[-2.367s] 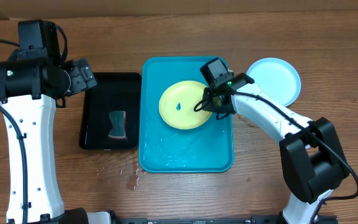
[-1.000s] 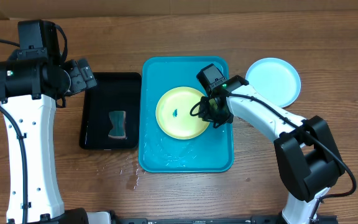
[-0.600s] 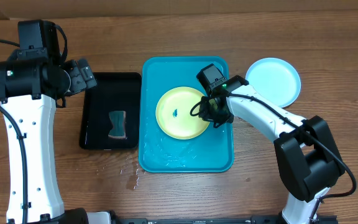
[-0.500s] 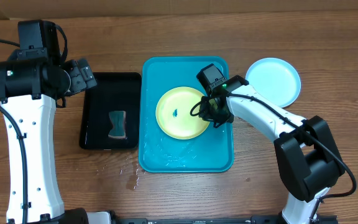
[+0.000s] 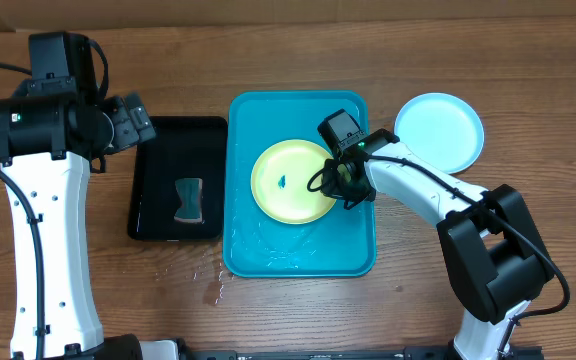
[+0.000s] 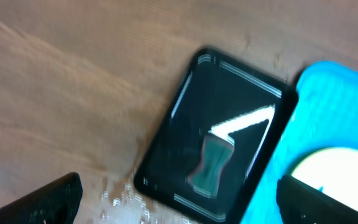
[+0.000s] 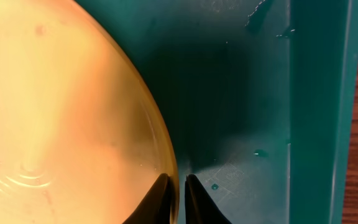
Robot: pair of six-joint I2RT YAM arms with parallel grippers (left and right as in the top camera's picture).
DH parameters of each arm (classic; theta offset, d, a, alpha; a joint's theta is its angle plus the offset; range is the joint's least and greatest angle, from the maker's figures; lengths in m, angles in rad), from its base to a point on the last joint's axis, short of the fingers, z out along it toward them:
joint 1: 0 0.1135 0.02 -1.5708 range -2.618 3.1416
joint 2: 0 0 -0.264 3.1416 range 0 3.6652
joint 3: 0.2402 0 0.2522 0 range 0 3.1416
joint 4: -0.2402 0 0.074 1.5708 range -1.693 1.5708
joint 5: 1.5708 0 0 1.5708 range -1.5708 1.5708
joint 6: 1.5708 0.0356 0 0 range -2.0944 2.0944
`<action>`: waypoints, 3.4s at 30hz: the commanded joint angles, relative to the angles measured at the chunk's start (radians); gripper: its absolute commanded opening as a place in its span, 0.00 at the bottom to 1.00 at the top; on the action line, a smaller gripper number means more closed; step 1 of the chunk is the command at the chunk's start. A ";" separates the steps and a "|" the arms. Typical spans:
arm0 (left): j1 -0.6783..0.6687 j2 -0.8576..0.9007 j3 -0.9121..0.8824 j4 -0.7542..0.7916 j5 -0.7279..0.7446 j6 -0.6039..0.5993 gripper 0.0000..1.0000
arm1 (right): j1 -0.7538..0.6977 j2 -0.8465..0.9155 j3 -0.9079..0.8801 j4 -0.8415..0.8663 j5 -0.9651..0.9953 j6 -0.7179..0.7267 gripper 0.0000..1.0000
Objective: Clean dirty plates on tray and stack at the side
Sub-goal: 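Lower the left gripper to the black tray and grasp the sponge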
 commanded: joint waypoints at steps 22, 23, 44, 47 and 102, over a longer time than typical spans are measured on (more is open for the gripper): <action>-0.021 0.018 -0.066 0.055 0.300 0.031 1.00 | 0.001 0.003 0.027 -0.008 0.017 0.001 0.15; -0.028 0.020 -0.092 0.056 0.298 0.031 1.00 | 0.001 0.003 0.027 -0.008 0.017 0.001 0.13; -0.153 0.219 -0.420 0.245 0.291 0.118 0.74 | 0.001 0.003 0.017 0.002 0.020 0.001 0.04; -0.154 0.244 -0.420 0.254 0.291 0.118 0.74 | 0.001 0.003 0.016 0.002 0.020 0.001 0.04; -0.088 0.294 -0.396 0.333 0.158 0.147 0.04 | 0.001 0.003 0.013 0.009 0.016 -0.002 0.22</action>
